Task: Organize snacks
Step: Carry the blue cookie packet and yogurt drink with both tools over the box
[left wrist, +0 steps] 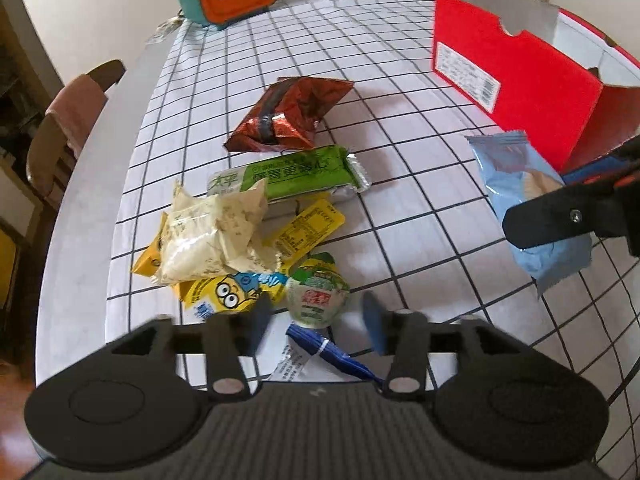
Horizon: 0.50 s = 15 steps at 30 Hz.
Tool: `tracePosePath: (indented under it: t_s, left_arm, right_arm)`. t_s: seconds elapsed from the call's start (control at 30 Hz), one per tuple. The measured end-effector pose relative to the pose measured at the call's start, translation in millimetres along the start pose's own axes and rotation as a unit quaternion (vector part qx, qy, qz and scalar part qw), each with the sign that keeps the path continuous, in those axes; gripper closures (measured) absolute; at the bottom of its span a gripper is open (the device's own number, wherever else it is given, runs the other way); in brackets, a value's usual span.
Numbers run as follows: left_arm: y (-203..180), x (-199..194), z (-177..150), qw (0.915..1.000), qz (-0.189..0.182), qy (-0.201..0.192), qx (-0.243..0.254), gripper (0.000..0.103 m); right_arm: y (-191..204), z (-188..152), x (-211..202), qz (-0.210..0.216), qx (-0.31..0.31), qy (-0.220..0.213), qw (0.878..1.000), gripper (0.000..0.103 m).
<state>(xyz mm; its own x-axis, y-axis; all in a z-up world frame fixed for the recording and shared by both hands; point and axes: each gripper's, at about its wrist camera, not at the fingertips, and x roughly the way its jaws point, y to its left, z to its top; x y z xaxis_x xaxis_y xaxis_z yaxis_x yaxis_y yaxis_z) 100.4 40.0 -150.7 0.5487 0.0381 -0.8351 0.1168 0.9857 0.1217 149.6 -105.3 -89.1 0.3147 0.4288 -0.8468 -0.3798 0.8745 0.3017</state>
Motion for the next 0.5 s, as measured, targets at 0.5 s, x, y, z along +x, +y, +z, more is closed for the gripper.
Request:
tracePosePath:
  t_s: [0.5]
  left_arm:
    - [-4.7,4.0,4.1,0.9998,0.017,-0.001,0.009,0.062]
  right_arm:
    - [-7.7,-10.5,-3.1,0.0,0.023,-0.002,1.0,0.058]
